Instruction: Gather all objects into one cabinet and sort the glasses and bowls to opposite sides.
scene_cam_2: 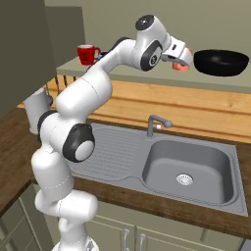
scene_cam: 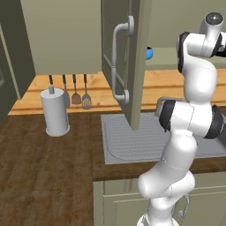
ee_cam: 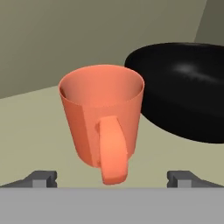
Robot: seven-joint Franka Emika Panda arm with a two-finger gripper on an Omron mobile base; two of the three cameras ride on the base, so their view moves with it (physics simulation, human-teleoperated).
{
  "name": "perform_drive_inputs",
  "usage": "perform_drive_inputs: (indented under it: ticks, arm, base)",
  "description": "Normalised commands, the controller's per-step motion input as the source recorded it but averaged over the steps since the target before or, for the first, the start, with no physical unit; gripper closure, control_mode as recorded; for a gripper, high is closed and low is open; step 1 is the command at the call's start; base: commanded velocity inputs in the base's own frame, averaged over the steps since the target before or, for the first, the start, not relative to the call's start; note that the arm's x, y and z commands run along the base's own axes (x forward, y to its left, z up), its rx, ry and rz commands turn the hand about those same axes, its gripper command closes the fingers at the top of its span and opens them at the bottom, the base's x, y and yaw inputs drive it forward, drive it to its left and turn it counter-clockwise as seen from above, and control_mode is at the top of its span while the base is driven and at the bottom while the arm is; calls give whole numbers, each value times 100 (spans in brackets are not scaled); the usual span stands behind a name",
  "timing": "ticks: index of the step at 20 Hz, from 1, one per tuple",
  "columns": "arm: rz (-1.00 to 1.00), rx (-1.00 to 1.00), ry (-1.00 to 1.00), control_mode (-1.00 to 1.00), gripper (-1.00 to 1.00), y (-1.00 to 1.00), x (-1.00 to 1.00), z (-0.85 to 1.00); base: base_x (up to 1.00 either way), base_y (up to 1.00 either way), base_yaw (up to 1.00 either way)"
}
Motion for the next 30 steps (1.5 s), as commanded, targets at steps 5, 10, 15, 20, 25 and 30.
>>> perform_drive_inputs:
  ticks: [5,10,15,20,25,30]
  arm:
    - [0,0,0,-100,-100,-4,27,-4]
    - [0,0,0,-100,-100,-10,8,-1]
    - [0,0,0,-100,-100,-1,10,-2]
    - [0,0,0,-100,100,0,3,-11]
    - [0,0,0,-100,100,0,7,-16]
    - [2,1,0,-100,100,3,-28,-1]
  base:
    - [0,0,0]
    - [0,0,0]
    - [0,0,0]
    - [0,0,0]
    - [0,0,0]
    - [0,0,0]
